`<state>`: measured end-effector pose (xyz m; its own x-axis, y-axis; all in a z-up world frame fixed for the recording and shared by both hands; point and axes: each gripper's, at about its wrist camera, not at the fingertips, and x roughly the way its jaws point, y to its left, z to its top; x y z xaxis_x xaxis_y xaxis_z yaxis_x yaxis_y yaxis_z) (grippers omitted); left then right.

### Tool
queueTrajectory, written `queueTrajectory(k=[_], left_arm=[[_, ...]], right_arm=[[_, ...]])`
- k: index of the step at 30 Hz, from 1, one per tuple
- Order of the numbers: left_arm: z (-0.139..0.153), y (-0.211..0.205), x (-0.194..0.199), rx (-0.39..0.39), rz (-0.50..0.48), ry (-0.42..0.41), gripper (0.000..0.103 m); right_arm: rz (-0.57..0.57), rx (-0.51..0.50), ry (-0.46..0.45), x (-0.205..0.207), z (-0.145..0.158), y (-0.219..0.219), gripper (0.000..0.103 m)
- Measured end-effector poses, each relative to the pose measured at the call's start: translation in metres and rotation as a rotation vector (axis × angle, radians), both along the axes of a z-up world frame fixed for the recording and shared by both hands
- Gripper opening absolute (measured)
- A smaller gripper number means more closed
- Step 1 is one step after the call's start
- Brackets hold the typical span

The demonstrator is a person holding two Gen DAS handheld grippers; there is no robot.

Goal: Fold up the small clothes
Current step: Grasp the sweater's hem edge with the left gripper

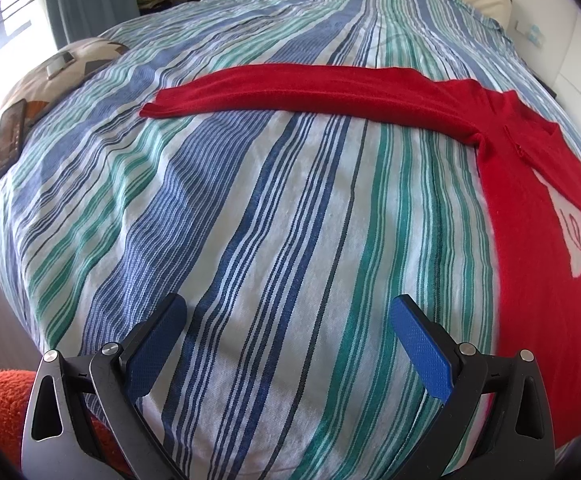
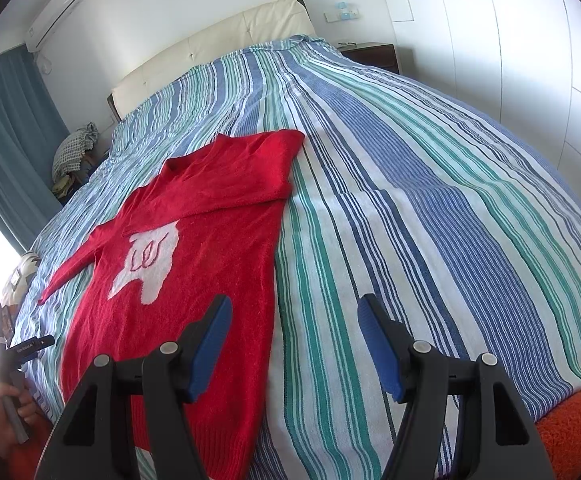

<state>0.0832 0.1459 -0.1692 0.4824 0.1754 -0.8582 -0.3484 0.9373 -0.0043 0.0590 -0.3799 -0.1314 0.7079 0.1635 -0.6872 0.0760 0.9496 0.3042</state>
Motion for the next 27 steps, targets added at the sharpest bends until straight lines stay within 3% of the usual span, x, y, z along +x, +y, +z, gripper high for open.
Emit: queueTrajectory(k=[5,7,9,11,16,19,20,21,24,27], left_arm=[[0.0,0.001,0.001,-0.023,-0.004,0.006,0.102],[0.007,0.014,0.001,-0.168,-0.012,-0.002,0.102],[0.02,0.042,-0.001,-0.375,0.014,-0.086,0.102],[0.033,0.075,0.0,-0.484,0.077,-0.165,0.102],[0.049,0.163,0.026,-0.522,0.275,-0.253,0.102],[0.032,0.202,0.049,-0.574,0.372,-0.21,0.099],[0.023,0.212,0.055,-0.593,0.409,-0.186,0.092],[0.014,0.22,0.06,-0.605,0.442,-0.161,0.084],[-0.01,0.23,0.072,-0.644,0.514,-0.115,0.081],[-0.014,0.228,0.08,-0.621,0.516,-0.126,0.076]], right_arm=[[-0.001,-0.001,0.001,0.0,0.0,0.0,0.065],[-0.003,0.0,0.002,0.0,0.001,0.0,0.065],[-0.004,0.002,0.0,-0.001,0.001,-0.001,0.065],[0.001,0.002,0.005,0.0,0.001,-0.001,0.065],[0.007,0.02,0.016,0.004,-0.003,-0.001,0.065],[0.015,0.022,0.022,0.005,-0.005,0.001,0.065],[0.018,0.02,0.025,0.006,-0.005,0.002,0.065],[0.02,0.018,0.027,0.006,-0.006,0.002,0.065],[0.024,0.01,0.032,0.006,-0.006,0.004,0.065],[0.031,0.001,0.05,0.007,-0.01,0.006,0.065]])
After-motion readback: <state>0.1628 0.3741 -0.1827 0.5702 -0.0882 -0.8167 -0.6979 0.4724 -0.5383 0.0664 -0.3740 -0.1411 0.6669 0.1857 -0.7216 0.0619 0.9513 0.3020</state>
